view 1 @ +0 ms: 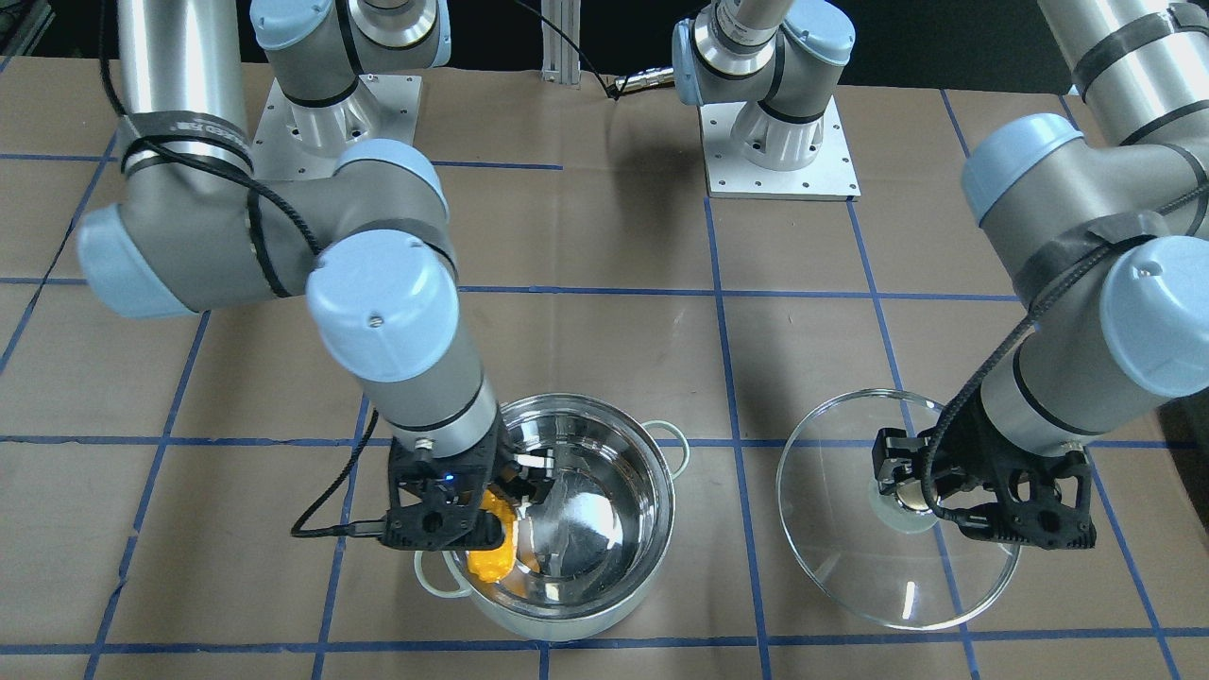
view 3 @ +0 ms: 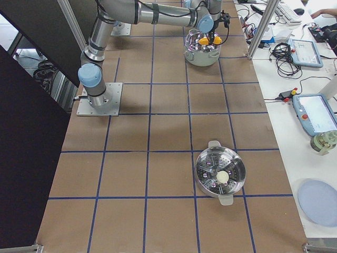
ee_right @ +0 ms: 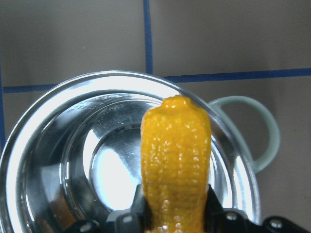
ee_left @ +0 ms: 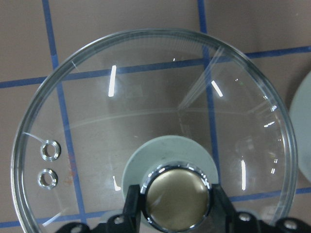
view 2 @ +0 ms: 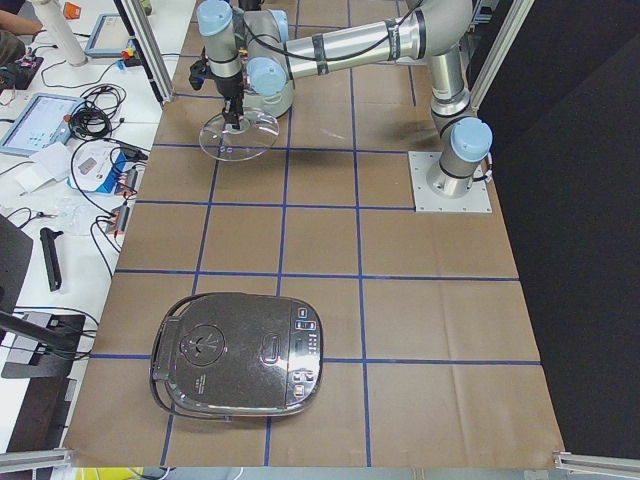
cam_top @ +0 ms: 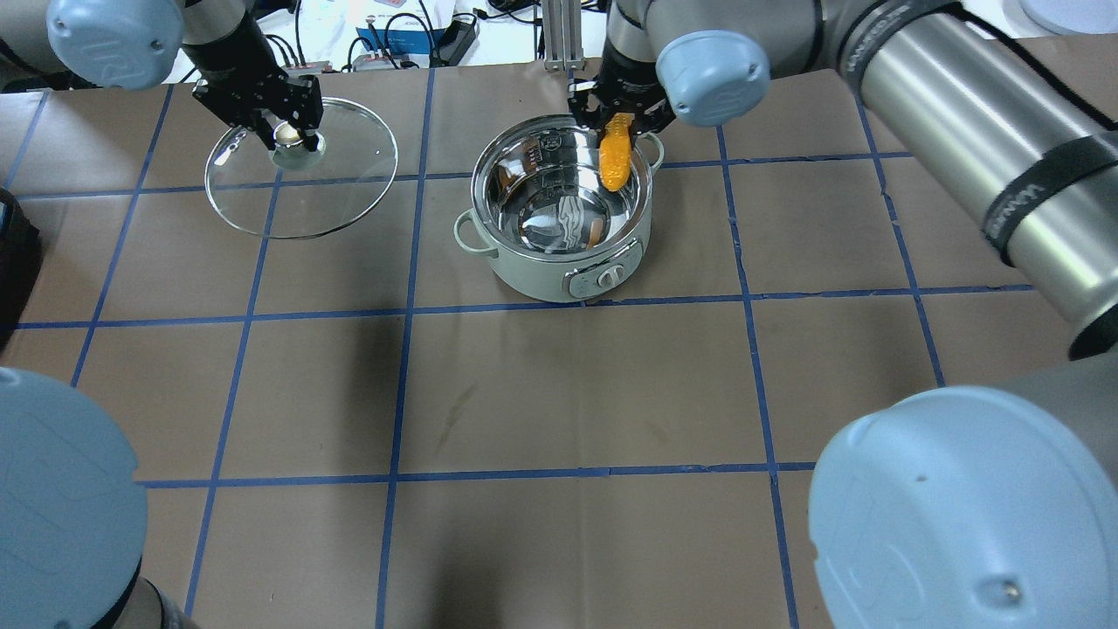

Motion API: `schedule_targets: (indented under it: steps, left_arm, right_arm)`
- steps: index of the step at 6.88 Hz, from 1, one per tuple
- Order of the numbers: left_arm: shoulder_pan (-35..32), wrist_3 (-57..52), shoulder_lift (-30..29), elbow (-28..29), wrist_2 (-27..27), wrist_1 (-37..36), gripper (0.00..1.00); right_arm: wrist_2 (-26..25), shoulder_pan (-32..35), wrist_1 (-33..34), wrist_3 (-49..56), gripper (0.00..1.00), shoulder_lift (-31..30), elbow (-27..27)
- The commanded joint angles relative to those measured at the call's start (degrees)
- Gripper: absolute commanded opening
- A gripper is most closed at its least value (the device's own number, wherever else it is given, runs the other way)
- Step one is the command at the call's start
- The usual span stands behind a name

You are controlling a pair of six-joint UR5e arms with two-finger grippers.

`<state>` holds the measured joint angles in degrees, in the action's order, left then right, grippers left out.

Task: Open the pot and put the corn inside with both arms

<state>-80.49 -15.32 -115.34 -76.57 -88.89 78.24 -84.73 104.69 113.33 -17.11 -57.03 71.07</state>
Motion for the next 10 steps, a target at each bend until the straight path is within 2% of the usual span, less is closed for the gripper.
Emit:
schedule_targets:
  steps: [1, 2, 3, 6, 7, 8, 9, 10]
  left_arm:
    - [1.29, -1.29, 0.29, -10.21, 1.43, -11.73, 0.01]
    - [1.38, -1.55, 0.21, -14.62, 2.31, -17.72, 0.01]
    - [1.38, -1.56, -0.40, -16.75, 2.40, -20.47, 0.01]
    - [1.38, -1.73, -2.16, -17.39, 2.32, -21.99, 0.01]
    - [1.38, -1.91, -2.60, -17.39, 2.23, -22.86, 0.14]
    - [1.47, -1.82, -2.52, -17.48, 2.23, -24.09, 0.99]
    - [1.47, -1.82, -2.26, -17.39, 2.23, -23.93, 1.00]
    - [1.47, -1.47, -1.56, -16.00, 1.53, -22.10, 1.00]
  right_arm:
    - [-1.66, 3.15, 4.77, -1.61, 0.08, 4.02, -0.67]
    - [-1.14, 3.42, 5.06, -1.52, 0.08, 4.99, -0.58]
    - [-1.57, 3.77, 5.15, -1.35, 0.08, 5.79, 0.12]
    - [-1.75, 4.30, 7.60, -1.08, 0.10, 7.54, 2.15]
    - [-1.75, 4.30, 8.83, -0.99, 0.12, 8.42, 2.15]
    - [-1.84, 4.30, 8.84, -0.99, 0.34, 8.43, 2.15]
    - [-1.84, 4.30, 8.84, -0.99, 0.97, 8.43, 2.15]
    - [-1.84, 4.30, 8.14, -0.90, 1.00, 7.82, 2.15]
